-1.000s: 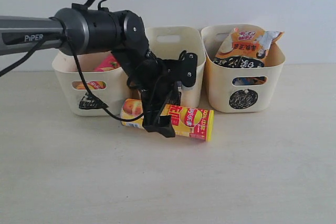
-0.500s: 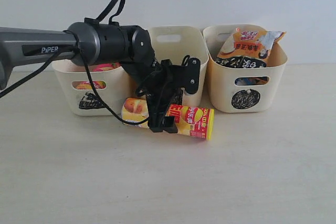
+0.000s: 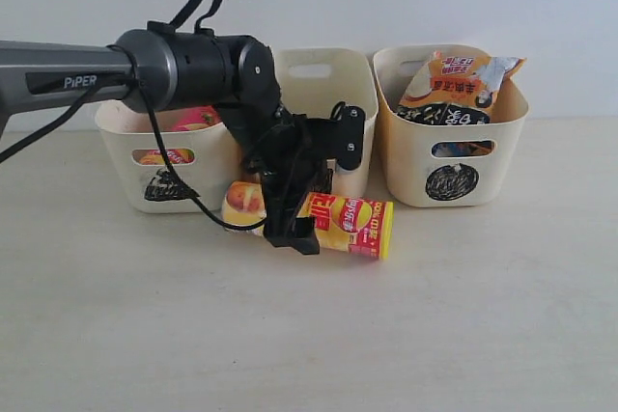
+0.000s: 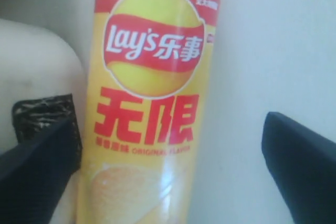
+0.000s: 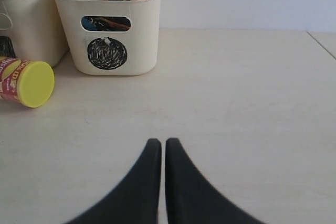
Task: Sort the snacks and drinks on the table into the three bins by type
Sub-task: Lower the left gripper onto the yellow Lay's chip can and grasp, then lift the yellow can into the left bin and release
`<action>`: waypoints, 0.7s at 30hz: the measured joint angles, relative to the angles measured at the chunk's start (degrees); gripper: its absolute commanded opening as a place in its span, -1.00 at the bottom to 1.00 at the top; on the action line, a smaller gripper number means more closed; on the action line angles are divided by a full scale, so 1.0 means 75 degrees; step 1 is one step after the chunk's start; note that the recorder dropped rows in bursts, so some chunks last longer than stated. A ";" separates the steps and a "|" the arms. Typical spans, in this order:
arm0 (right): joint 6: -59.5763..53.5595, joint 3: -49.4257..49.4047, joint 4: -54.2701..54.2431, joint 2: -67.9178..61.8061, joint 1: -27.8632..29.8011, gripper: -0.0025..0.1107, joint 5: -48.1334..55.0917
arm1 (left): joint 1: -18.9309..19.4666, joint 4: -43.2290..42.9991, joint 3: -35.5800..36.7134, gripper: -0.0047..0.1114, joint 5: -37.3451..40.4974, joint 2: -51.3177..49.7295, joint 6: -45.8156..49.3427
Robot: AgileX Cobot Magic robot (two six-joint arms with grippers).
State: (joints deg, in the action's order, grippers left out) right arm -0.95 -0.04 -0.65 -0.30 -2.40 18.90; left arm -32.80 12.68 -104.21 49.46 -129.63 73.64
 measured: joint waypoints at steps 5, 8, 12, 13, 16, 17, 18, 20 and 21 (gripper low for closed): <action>0.0000 0.0000 0.0000 0.0000 0.0000 -0.96 0.0000 | 0.0030 -0.0124 0.0051 0.58 0.0518 0.0271 -0.0124; 0.0000 0.0000 0.0000 0.0000 0.0000 -0.96 0.0000 | 0.0030 -0.0158 0.0051 0.58 0.0515 0.0410 -0.0237; 0.0000 0.0000 0.0000 0.0000 0.0000 -0.96 0.0000 | 0.0030 -0.0158 0.0053 0.58 0.0740 0.0455 -0.0357; 0.0000 0.0000 0.0000 0.0000 0.0000 -0.96 0.0000 | 0.0030 -0.0179 0.0067 0.58 0.0782 0.0455 -0.0357; 0.0000 0.0000 0.0000 0.0000 0.0000 -0.96 0.0000 | 0.0030 -0.0300 0.0165 0.58 0.0662 0.0346 -0.0380; 0.0000 0.0000 0.0000 0.0000 0.0000 -0.96 0.0000 | 0.0030 -0.0321 0.0206 0.58 0.0521 0.0300 -0.0380; 0.0000 0.0000 0.0000 0.0000 0.0000 -0.96 0.0000 | 0.0030 -0.0336 0.0241 0.58 0.0325 0.0210 -0.0396; 0.0000 0.0000 0.0000 0.0000 0.0000 -0.96 0.0000 | 0.0030 -0.0356 0.0299 0.58 0.0023 0.0074 -0.0396; 0.0000 0.0000 0.0000 0.0000 0.0000 -0.96 0.0000 | 0.0030 -0.0362 0.0315 0.58 -0.0096 0.0019 -0.0352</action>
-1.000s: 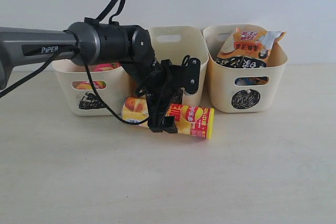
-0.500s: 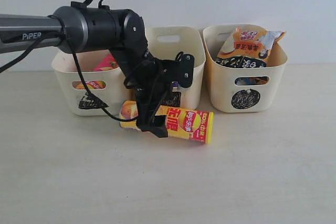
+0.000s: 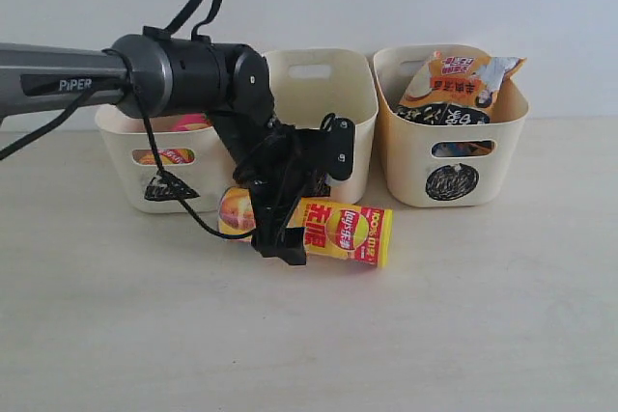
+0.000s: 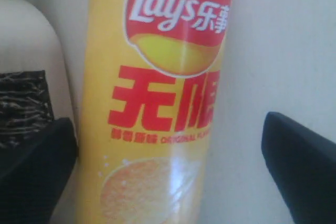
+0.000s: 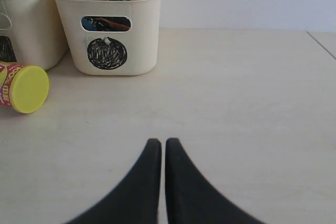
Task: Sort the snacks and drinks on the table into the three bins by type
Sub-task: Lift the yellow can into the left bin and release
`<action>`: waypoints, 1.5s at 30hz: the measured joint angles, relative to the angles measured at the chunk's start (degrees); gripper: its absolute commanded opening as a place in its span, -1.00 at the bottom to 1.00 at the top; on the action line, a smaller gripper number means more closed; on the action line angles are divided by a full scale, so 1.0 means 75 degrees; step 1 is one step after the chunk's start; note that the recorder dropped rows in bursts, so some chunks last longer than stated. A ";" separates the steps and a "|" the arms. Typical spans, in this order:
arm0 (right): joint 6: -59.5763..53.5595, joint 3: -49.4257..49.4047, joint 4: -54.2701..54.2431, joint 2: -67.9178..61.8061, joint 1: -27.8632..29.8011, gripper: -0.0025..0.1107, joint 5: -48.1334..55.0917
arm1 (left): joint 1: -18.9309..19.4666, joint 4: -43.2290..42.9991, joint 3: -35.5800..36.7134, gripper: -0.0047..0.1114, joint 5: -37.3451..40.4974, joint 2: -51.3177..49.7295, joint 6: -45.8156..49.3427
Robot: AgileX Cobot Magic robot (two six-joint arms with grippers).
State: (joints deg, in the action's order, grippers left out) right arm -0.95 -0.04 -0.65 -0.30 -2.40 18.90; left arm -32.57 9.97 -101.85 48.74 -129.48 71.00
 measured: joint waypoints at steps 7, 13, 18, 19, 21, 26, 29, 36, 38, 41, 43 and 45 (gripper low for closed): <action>0.0000 0.0000 0.0000 0.0000 0.0000 -0.96 0.0000 | 0.0000 -0.0017 0.0018 0.27 -0.0172 -0.0558 0.0137; 0.0000 0.0000 0.0000 0.0000 0.0000 -0.96 0.0000 | 0.0000 0.0000 0.0004 -0.85 0.0131 -0.0598 0.0137; 0.0000 0.0000 0.0000 0.0000 0.0000 -0.96 0.0000 | 0.0000 -0.0015 0.0018 -0.85 0.0537 -0.0495 -0.0052; 0.0000 0.0000 0.0000 0.0000 0.0000 -0.96 0.0000 | 0.0000 -0.0045 0.0036 -0.85 0.0724 -0.0438 -0.0104; -0.0013 0.0000 0.0000 0.0000 0.0000 -0.96 0.0000 | 0.0000 -0.0060 0.0049 -0.85 0.1023 -0.0238 -0.0216; -0.0013 0.0000 0.0000 0.0000 0.0000 -0.96 0.0000 | 0.0000 -0.0046 0.0068 -0.85 0.1572 0.0917 -0.0846; -0.0013 0.0000 0.0000 0.0000 0.0000 -0.96 0.0000 | 0.0000 -0.0061 0.0068 -0.85 0.1659 0.1631 -0.1522; -0.0013 0.0000 0.0000 0.0000 0.0000 -0.96 0.0000 | 0.0683 -0.0669 0.0068 -0.85 0.0467 0.3121 -0.4425; -0.0013 0.0000 0.0000 0.0000 0.0000 -0.96 0.0000 | 0.1158 -0.0912 0.0068 -0.85 -0.0321 0.3238 -0.5407; -0.0013 0.0000 0.0000 0.0000 0.0000 -0.96 0.0000 | 0.1742 -0.1058 0.0068 -0.85 -0.1327 0.3182 -0.6483; -0.0013 0.0000 0.0000 0.0000 0.0000 -0.96 0.0000 | 0.2067 -0.1130 0.0068 -0.85 -0.2043 0.2996 -0.7121; -0.0013 0.0000 0.0000 0.0000 0.0000 -0.96 0.0000 | 0.2255 -0.1142 0.0068 -0.85 -0.2588 0.2756 -0.7605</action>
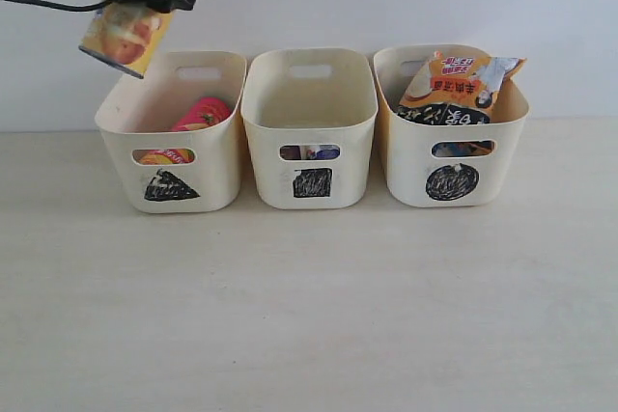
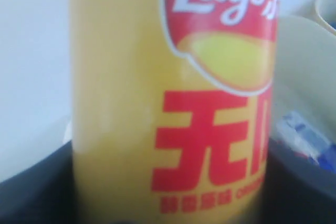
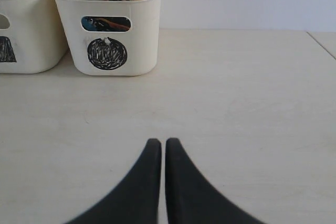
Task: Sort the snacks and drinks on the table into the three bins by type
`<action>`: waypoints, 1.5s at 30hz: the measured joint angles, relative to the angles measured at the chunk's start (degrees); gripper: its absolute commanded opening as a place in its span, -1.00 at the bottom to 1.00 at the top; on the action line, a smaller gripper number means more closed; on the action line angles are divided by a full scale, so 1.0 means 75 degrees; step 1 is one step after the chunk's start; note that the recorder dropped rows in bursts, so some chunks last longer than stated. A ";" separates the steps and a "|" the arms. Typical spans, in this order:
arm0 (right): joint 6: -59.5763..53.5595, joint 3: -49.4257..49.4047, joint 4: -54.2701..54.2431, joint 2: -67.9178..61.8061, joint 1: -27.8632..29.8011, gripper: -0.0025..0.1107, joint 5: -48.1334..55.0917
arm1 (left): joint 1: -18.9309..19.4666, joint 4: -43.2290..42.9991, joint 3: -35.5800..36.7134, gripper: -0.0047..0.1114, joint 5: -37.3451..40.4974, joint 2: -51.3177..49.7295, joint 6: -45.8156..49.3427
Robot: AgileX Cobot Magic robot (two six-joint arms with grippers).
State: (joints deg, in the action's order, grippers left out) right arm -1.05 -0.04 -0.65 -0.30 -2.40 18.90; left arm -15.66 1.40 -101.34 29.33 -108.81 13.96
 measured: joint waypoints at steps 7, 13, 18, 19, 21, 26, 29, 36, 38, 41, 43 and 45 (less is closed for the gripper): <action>0.0000 0.0000 0.0000 0.0000 0.0000 -0.96 0.0000 | 0.0239 0.0000 0.0000 -0.85 -0.1924 -0.1049 -0.0816; 0.0000 0.0000 0.0000 0.0000 0.0000 -0.96 0.0000 | 0.0307 0.0000 -0.0115 -0.32 -0.2156 -0.1785 -0.0846; 0.0000 0.0000 0.0000 0.0000 0.0000 -0.96 0.0000 | 0.0314 0.0000 -0.0330 0.64 -0.2032 -0.2090 -0.0846; 0.0000 0.0000 0.0000 0.0000 0.0000 -0.96 0.0000 | 0.0314 0.0000 -0.0335 0.65 -0.2032 -0.2090 -0.0846; 0.0000 0.0000 0.0000 0.0000 0.0000 -0.96 0.0000 | 0.0314 0.0000 -0.0335 0.65 -0.2032 -0.2090 -0.0846; 0.0000 0.0000 0.0000 0.0000 0.0000 -0.96 0.0000 | 0.0314 -0.0126 -0.0335 0.07 -0.1448 -0.1884 -0.0846; 0.0000 0.0000 0.0000 0.0000 0.0000 -0.96 0.0000 | 0.0314 -0.0433 -0.0335 -0.65 -0.0740 -0.1296 -0.0762; 0.0000 0.0000 0.0000 0.0000 0.0000 -0.96 0.0000 | 0.0314 -0.1134 -0.0317 -0.85 0.2029 -0.0381 -0.0444; 0.0000 0.0000 0.0000 0.0000 0.0000 -0.96 0.0000 | 0.0314 -0.1231 -0.0209 -0.85 0.2453 -0.0113 -0.0429; 0.0000 0.0000 0.0000 0.0000 0.0000 -0.96 0.0000 | 0.0314 -0.1247 0.0122 -0.85 0.2823 0.0357 -0.0444; 0.0000 0.0000 0.0000 0.0000 0.0000 -0.96 0.0000 | 0.0314 -0.1247 0.0499 -0.85 0.2944 0.0732 -0.0444; 0.0000 0.0000 0.0000 0.0000 0.0000 -0.96 0.0000 | 0.0314 -0.1247 0.0965 -0.85 0.2963 0.1103 -0.0444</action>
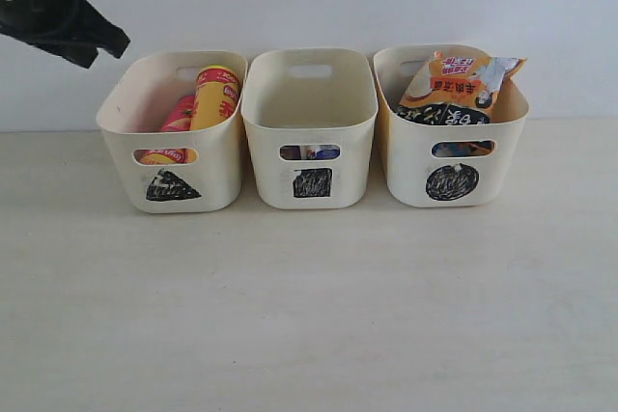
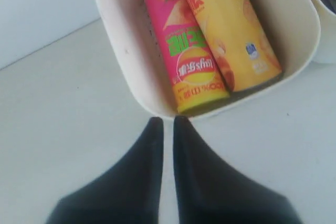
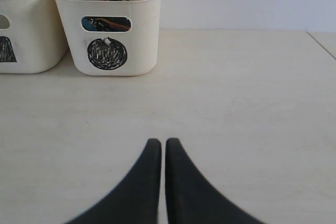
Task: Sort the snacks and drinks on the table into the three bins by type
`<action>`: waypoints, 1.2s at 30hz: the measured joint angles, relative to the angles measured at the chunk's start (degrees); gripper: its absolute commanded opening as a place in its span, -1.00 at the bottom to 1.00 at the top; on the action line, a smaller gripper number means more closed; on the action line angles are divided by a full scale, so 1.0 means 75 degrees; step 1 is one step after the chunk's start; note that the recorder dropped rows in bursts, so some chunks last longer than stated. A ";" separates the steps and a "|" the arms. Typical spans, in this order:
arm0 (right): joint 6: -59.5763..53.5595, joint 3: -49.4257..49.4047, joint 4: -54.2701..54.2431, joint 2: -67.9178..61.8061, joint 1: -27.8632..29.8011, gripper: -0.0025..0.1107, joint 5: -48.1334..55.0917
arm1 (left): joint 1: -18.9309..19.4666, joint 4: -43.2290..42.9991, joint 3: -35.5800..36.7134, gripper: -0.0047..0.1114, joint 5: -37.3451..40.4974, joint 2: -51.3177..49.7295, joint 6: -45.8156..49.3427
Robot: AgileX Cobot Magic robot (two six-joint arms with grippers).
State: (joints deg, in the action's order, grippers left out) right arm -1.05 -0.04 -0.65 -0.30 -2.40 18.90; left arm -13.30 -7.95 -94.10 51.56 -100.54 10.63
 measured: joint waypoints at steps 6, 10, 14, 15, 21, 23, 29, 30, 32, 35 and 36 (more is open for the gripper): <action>0.0000 0.0000 0.0000 0.0000 0.0000 -0.96 0.0000 | 0.0000 -0.0012 0.1519 -0.85 0.0015 0.1372 -0.0239; 0.0000 0.0000 0.0000 0.0000 0.0000 -0.96 0.0000 | 0.0000 -0.0012 0.2668 -0.85 -0.0236 0.2452 -0.0385; 0.0000 0.0000 0.0000 0.0000 0.0000 -0.96 0.0000 | 0.0000 -0.0012 0.3607 -0.85 -0.0652 0.3556 -0.0691; 0.0000 0.0000 0.0000 0.0000 0.0000 -0.96 0.0000 | 0.0000 -0.0012 0.3749 -0.85 -0.0710 0.3745 -0.0769; 0.0000 0.0000 0.0000 0.0000 0.0000 -0.96 0.0000 | 0.0000 0.0069 0.4585 -0.85 -0.0878 0.4797 -0.1174; 0.0000 0.0000 0.0000 0.0000 0.0000 -0.96 0.0000 | 0.0000 0.0296 0.4892 -0.85 -0.0891 0.5113 -0.1204; 0.0000 0.0000 0.0000 0.0000 0.0000 -0.96 0.0000 | 0.0000 0.0720 0.5857 -0.85 -0.0930 0.6140 -0.1202; 0.0000 0.0000 0.0000 0.0000 0.0000 -0.96 0.0000 | 0.0000 0.0839 0.6005 -0.85 -0.0962 0.6346 -0.1202; 0.0000 0.0000 0.0000 0.0000 0.0000 -0.96 0.0000 | 0.0000 0.1170 0.6352 -0.85 -0.0995 0.6755 -0.1202; 0.0000 0.0000 0.0000 0.0000 0.0000 -0.96 0.0000 | 0.0000 0.1610 0.6841 -0.85 -0.1357 0.7319 -0.1202; 0.0000 0.0000 0.0000 0.0000 0.0000 -0.96 0.0000 | 0.0000 0.1721 0.6978 -0.85 -0.1586 0.7472 -0.1202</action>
State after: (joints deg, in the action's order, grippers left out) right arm -1.05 -0.04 -0.65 -0.30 -2.40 18.90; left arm -13.30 4.96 -41.76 39.66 -44.50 1.61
